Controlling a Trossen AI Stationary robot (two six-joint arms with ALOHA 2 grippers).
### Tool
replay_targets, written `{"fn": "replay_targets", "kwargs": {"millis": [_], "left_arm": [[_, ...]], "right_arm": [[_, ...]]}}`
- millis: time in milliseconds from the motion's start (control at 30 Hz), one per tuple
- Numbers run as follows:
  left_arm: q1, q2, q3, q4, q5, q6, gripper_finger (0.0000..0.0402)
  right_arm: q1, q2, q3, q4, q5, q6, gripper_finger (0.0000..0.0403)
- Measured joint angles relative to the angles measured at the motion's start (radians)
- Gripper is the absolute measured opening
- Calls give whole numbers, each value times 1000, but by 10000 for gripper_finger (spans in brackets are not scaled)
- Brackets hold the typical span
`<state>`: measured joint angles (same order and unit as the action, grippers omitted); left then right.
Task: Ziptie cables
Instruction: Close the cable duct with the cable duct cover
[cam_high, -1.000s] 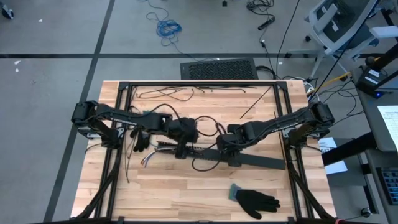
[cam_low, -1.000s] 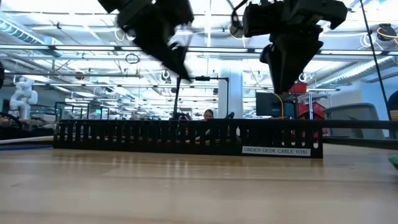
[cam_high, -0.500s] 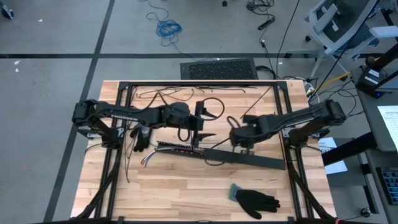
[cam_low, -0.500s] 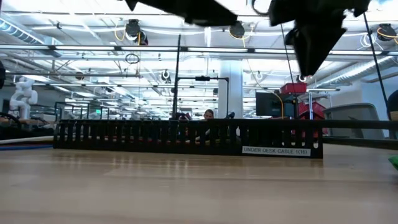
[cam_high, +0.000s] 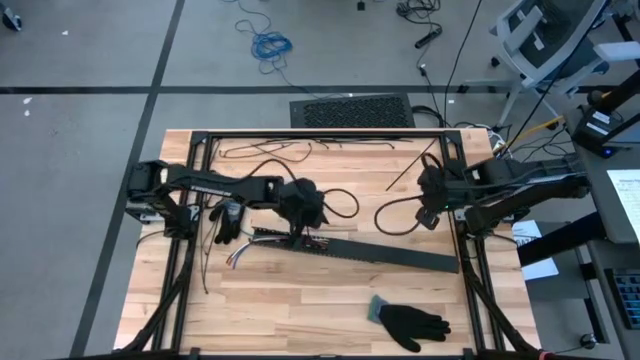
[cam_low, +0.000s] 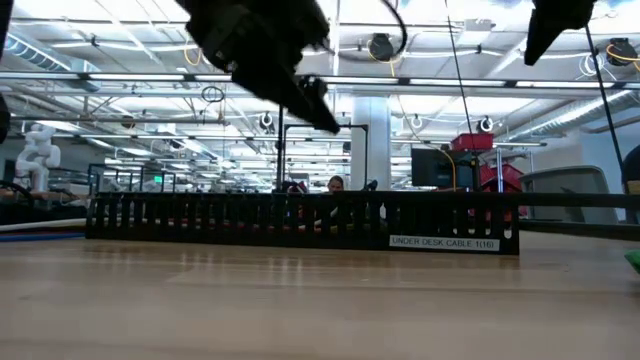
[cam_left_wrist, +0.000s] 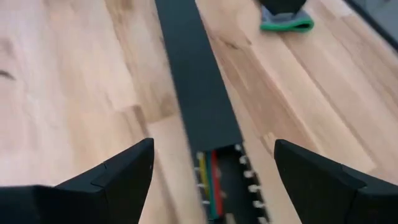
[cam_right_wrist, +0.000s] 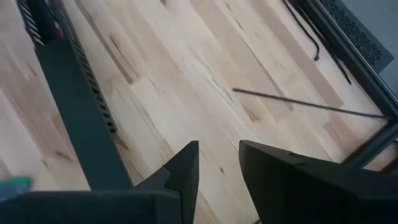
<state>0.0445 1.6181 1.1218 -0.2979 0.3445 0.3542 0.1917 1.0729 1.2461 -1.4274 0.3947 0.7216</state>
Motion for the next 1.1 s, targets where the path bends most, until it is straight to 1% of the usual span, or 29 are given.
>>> {"fn": "replay_targets", "kwargs": {"millis": [33, 133, 333, 400, 567, 700, 800, 967, 1100], "left_arm": [[0, 3, -24, 24, 16, -31, 325], [-2, 9, -90, 93, 20, -81, 325], [-11, 33, -191, 168, 8, -165, 325], [-16, 50, -214, 180, -14, -189, 325], [-25, 79, -222, 247, -43, -268, 325], [-61, 103, -224, 291, -62, -316, 325], [-92, 130, -224, 325, -87, -324, 325], [-93, 149, -231, 383, -90, -349, 325], [-93, 162, -230, 420, -140, -349, 325]], "right_arm": [[0, -7, 0, 10, 4, 5, 107], [0, -7, 0, 28, 6, 5, 107], [0, 35, 0, 42, 3, -10, 107], [0, 44, 0, 43, 3, -24, 107], [0, 69, 0, 51, 2, -46, 107], [0, 77, 0, 54, 1, -60, 107], [0, 76, 0, 57, 0, -64, 107], [0, 76, 0, 58, 1, -69, 107], [0, 76, 0, 58, 0, -73, 107]]}}
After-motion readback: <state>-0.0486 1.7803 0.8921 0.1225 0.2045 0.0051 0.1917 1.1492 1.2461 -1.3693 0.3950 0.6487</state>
